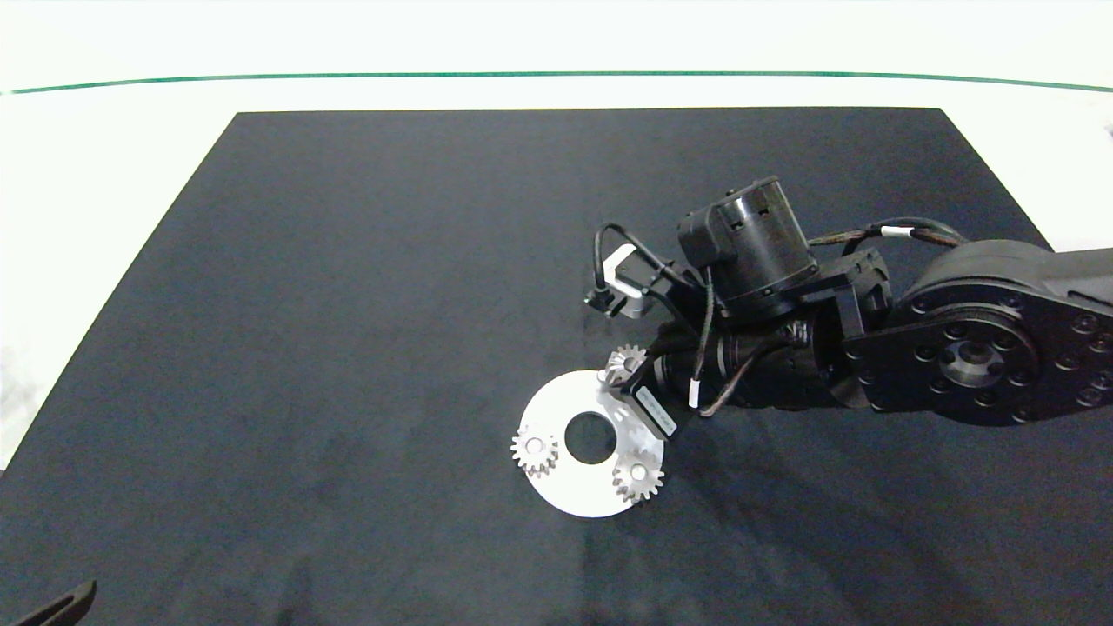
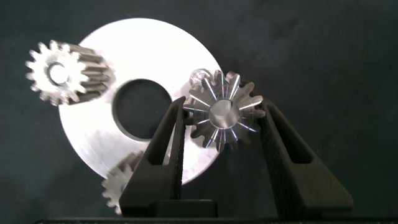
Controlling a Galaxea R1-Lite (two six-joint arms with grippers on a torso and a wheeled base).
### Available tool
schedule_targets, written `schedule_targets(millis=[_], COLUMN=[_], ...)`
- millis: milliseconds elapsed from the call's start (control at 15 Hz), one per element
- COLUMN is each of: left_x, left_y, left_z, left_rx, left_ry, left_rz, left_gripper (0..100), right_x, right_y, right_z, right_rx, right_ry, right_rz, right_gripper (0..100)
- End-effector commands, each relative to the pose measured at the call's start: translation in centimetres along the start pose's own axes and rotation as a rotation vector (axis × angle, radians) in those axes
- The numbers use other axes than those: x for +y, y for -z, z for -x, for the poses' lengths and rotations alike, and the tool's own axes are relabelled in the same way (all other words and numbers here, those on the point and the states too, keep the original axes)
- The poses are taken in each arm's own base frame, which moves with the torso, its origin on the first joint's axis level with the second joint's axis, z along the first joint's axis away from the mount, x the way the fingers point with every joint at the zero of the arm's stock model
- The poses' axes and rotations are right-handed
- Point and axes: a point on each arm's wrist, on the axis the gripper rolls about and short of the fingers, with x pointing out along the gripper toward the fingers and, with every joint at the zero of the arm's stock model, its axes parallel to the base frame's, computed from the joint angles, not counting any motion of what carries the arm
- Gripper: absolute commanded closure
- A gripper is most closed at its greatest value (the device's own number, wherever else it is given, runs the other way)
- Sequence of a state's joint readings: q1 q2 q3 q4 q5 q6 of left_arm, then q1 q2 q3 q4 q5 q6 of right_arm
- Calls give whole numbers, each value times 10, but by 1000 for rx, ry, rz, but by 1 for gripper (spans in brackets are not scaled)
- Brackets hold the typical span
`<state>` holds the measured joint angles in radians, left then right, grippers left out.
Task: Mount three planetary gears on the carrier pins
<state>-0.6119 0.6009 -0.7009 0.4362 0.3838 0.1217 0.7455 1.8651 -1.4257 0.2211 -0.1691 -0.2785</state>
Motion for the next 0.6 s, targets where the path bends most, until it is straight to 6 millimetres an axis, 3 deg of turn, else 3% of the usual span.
schedule_targets(millis=[67, 600], left_x=[0, -1], left_y=[1, 3], left_z=[0, -2], left_rx=[4, 16], left_ry=[-2, -1], left_rz=[-1, -6], left_gripper=[0, 0], right_x=[6, 13], right_y=[-4, -3], right_z=[-6, -13], right_rx=[-3, 21], right_ry=[-12, -6], right_rz=[13, 26], right_gripper=[78, 78])
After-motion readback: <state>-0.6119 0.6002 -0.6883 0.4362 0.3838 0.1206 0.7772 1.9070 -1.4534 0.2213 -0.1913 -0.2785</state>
